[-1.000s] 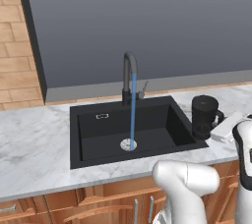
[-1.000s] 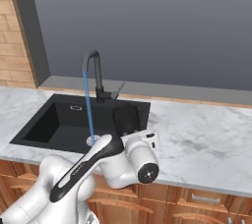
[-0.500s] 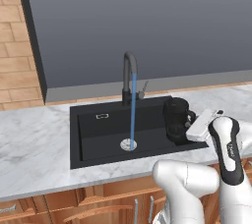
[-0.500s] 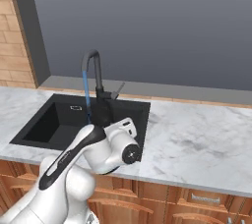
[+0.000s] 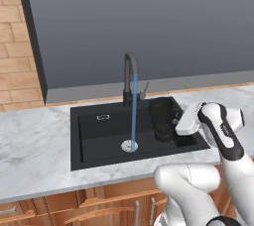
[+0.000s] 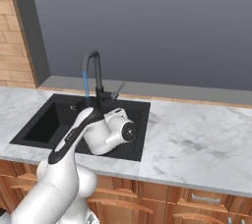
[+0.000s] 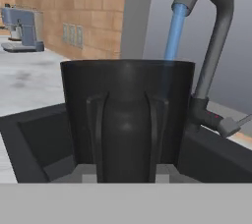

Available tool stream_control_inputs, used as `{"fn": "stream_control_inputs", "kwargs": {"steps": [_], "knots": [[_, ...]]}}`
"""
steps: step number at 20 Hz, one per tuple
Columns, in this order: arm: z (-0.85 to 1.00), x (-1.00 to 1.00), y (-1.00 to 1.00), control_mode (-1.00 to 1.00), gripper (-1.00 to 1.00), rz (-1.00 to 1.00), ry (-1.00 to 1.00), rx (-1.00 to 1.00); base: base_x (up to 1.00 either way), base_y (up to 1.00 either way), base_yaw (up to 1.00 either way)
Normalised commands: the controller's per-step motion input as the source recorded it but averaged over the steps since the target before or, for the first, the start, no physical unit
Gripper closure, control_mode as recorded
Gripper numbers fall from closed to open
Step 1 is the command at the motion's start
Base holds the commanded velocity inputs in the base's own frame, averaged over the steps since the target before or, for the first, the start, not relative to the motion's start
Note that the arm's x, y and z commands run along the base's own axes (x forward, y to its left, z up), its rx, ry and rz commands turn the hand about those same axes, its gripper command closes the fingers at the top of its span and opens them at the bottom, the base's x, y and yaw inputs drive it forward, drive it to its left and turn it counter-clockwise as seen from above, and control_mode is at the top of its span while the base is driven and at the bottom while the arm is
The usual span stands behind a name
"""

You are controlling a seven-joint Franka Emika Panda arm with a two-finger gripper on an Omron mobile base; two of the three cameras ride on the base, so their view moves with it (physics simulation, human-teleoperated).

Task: Turn on the sink faucet and place the jug under the water for a few seconds to fill it up.

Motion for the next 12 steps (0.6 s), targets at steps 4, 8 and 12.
{"fn": "stream_control_inputs", "kwargs": {"steps": [4,8,12], "knots": [[-0.15,0.00,0.01,-1.00,1.00,0.09,-0.02,0.00,0.00,0.00,0.00],[-0.15,0.01,-0.01,-1.00,1.00,0.05,-0.11,0.01,0.00,0.00,0.00],[0.00,0.16,-0.21,-1.00,1.00,0.00,0.00,0.04,0.00,0.00,0.00]]}}
